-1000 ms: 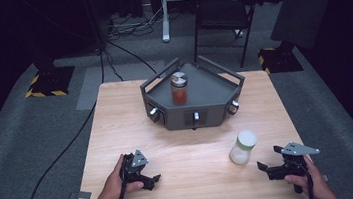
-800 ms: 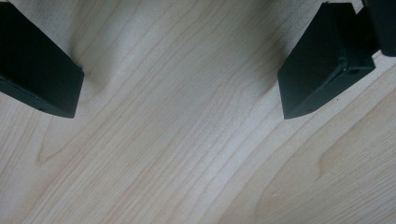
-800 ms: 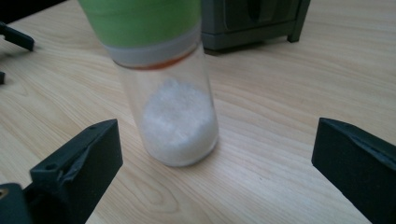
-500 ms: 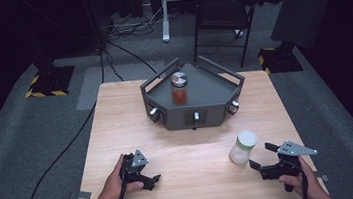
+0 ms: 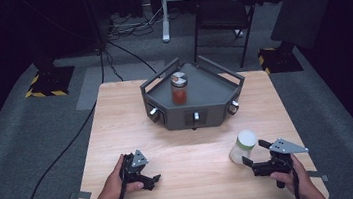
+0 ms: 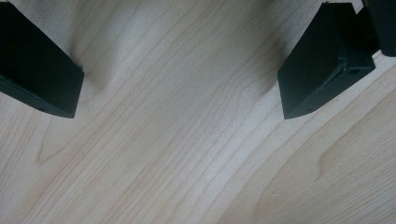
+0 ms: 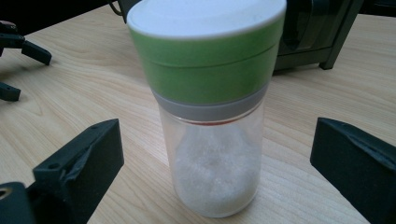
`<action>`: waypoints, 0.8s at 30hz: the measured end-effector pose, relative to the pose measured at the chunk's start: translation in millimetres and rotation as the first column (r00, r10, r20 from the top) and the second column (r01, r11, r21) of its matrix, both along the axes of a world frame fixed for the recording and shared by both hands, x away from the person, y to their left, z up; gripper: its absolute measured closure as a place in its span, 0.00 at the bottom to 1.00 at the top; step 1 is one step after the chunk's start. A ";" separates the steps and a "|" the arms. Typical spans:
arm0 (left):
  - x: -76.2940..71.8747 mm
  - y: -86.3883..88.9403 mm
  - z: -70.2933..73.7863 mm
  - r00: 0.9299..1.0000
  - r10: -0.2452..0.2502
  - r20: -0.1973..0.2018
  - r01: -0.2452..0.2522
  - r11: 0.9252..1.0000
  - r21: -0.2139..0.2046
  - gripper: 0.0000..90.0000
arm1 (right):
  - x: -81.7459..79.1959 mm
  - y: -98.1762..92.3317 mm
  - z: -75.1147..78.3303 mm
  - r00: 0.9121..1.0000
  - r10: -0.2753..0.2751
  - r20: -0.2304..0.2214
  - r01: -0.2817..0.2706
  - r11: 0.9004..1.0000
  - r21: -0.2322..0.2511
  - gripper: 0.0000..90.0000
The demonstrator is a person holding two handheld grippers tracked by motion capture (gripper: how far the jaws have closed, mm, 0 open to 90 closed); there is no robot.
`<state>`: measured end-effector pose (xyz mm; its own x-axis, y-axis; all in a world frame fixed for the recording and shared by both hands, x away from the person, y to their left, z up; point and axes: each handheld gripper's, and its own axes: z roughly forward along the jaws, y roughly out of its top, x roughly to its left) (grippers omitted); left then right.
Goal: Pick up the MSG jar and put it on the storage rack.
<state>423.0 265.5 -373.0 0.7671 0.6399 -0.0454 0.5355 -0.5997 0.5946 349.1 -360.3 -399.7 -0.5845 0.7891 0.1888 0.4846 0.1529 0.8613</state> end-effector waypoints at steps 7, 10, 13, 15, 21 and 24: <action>-0.2 -0.2 0.1 1.000 0.001 -0.001 -0.001 1.000 0.001 0.00 | 2.9 5.5 -2.5 1.000 -0.001 0.005 0.001 1.000 -0.002 0.04; -0.3 -0.1 0.0 1.000 0.001 0.001 -0.001 1.000 0.000 0.00 | 6.2 8.0 -1.0 1.000 0.004 -0.003 -0.005 1.000 -0.011 0.04; -0.2 -0.1 0.0 1.000 0.001 0.001 -0.001 1.000 0.001 0.00 | 9.1 10.8 -1.0 1.000 0.012 -0.014 -0.013 1.000 -0.018 0.04; -0.2 -0.1 0.1 1.000 0.001 0.001 -0.001 1.000 0.001 0.00 | 10.6 12.9 -2.4 1.000 0.009 -0.023 -0.010 1.000 -0.027 0.05; -0.2 -0.1 0.0 1.000 0.001 0.000 -0.001 1.000 0.000 0.00 | 7.5 14.8 -8.9 1.000 -0.006 -0.012 0.006 1.000 -0.002 0.06; -0.2 -0.1 0.0 1.000 0.001 0.000 -0.001 1.000 0.000 0.00 | 6.0 17.4 -12.1 1.000 -0.013 -0.001 0.013 1.000 0.003 0.07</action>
